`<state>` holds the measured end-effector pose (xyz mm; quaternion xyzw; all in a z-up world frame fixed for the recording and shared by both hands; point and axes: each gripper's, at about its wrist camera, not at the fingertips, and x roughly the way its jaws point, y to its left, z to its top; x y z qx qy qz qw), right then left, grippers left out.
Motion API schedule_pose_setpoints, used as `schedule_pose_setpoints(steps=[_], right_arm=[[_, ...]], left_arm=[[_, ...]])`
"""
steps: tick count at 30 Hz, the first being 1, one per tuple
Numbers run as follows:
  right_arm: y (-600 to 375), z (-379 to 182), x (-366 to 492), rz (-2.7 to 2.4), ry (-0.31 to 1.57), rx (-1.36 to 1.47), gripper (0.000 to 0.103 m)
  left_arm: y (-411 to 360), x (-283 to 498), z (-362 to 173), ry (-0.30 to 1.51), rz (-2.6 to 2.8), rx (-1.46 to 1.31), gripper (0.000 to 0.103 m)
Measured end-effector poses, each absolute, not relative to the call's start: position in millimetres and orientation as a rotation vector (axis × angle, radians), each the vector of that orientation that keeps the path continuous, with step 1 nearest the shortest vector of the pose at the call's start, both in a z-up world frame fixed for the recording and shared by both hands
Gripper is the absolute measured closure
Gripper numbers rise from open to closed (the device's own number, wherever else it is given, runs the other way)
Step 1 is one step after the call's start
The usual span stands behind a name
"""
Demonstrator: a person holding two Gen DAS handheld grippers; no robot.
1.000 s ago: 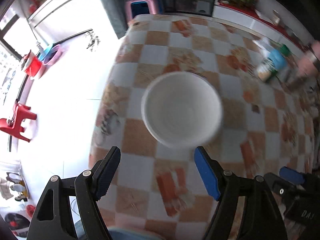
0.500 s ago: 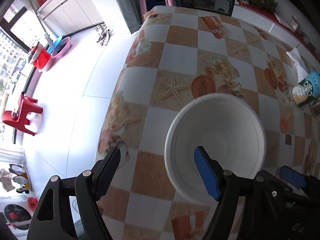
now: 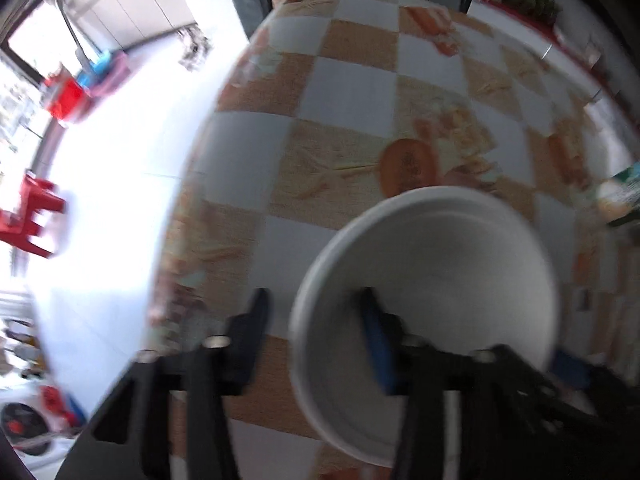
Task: Organize plates and bowls
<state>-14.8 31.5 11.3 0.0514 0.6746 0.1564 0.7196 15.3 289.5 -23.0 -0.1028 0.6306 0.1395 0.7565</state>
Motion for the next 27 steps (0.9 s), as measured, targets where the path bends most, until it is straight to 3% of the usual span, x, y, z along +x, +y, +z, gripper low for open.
schedule_pose_setpoints(steps=[1, 3, 6, 13, 27], right_arm=[[31, 12, -16, 0.349, 1.492, 0.118, 0.052], [31, 11, -14, 0.377, 1.508, 0.153, 0.074], [31, 6, -13, 0.408, 1.544, 0.196, 0.089], [14, 12, -35, 0.429, 1.551, 0.091, 0.089], [-67, 4, -159, 0.394, 1.712, 0.036, 0.086]], left_arm=[[288, 16, -23, 1.375, 0.292, -0.242, 0.073], [283, 18, -21, 1.374, 0.292, -0.212, 0.073], [276, 15, -21, 1.389, 0.266, -0.202, 0.075], [242, -16, -24, 1.430, 0.212, -0.160, 0.075], [151, -142, -28, 1.557, 0.137, -0.071, 0.073]])
